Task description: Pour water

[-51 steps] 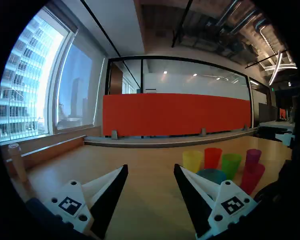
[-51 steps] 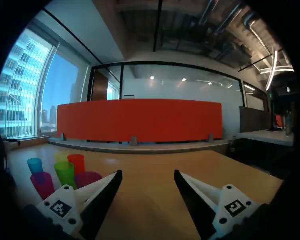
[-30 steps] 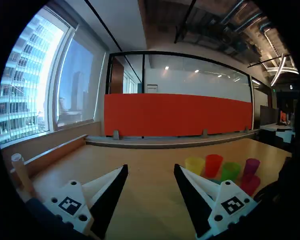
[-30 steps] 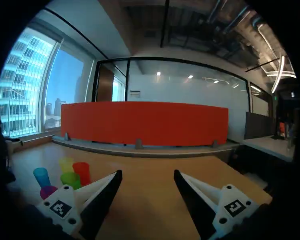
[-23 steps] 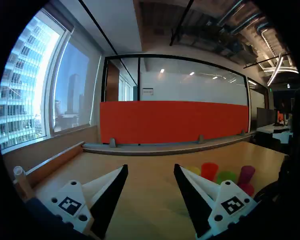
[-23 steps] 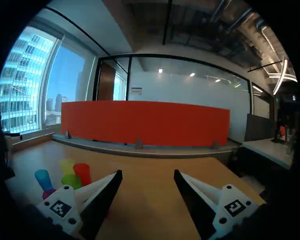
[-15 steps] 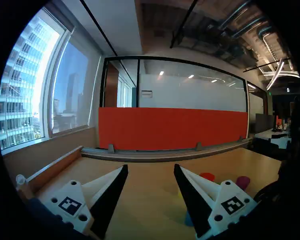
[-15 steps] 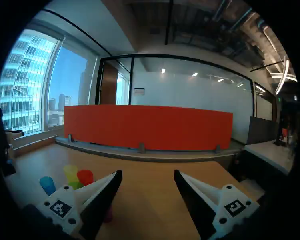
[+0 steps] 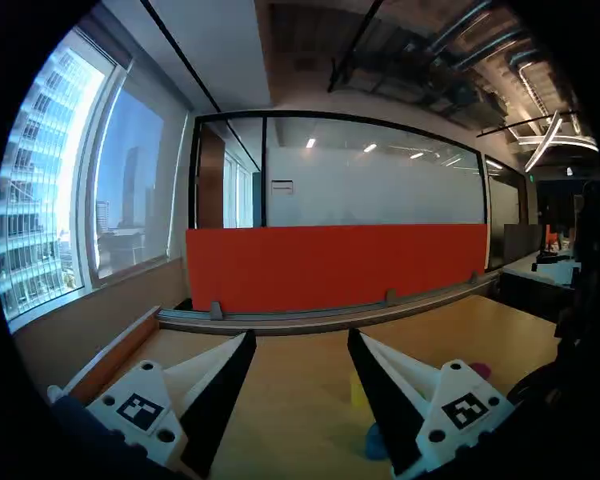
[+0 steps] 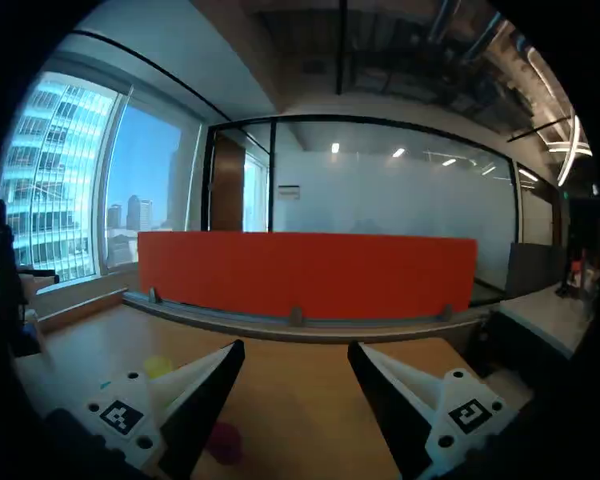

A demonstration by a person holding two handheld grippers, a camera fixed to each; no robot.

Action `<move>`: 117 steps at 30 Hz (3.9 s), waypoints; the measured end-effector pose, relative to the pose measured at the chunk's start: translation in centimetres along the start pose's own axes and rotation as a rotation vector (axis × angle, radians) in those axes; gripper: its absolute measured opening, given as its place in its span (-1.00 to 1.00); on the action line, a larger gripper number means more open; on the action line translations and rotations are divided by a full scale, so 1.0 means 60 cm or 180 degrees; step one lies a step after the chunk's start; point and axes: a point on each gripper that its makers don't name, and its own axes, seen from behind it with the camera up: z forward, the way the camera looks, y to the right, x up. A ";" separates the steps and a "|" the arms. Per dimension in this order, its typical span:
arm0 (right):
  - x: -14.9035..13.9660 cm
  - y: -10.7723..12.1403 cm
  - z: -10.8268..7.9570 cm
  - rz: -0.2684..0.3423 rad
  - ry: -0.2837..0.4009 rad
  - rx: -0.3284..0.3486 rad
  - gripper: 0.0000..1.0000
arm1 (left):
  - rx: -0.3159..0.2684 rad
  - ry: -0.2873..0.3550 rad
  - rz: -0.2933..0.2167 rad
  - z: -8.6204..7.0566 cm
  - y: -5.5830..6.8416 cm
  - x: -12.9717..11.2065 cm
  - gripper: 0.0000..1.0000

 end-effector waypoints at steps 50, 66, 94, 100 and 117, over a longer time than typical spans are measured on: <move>0.037 -0.149 -0.039 -0.0016 -0.0036 0.1514 1.00 | -0.1386 -0.0084 -0.0033 -0.022 0.170 0.049 0.69; 0.008 -0.165 -0.047 -0.0223 -0.0282 0.1677 1.00 | -0.1519 -0.0333 0.0077 -0.030 0.171 -0.001 0.69; -0.048 -0.184 -0.062 -0.0514 -0.0631 0.1832 1.00 | -0.1644 -0.0757 0.0346 -0.030 0.167 -0.123 0.69; -0.058 -0.186 -0.057 -0.0583 -0.0667 0.1818 1.00 | -0.1664 -0.0864 0.0407 -0.027 0.175 -0.159 0.69; -0.091 -0.186 -0.036 -0.0606 -0.0748 0.1810 1.00 | -0.1712 -0.1205 0.0558 -0.012 0.179 -0.265 0.69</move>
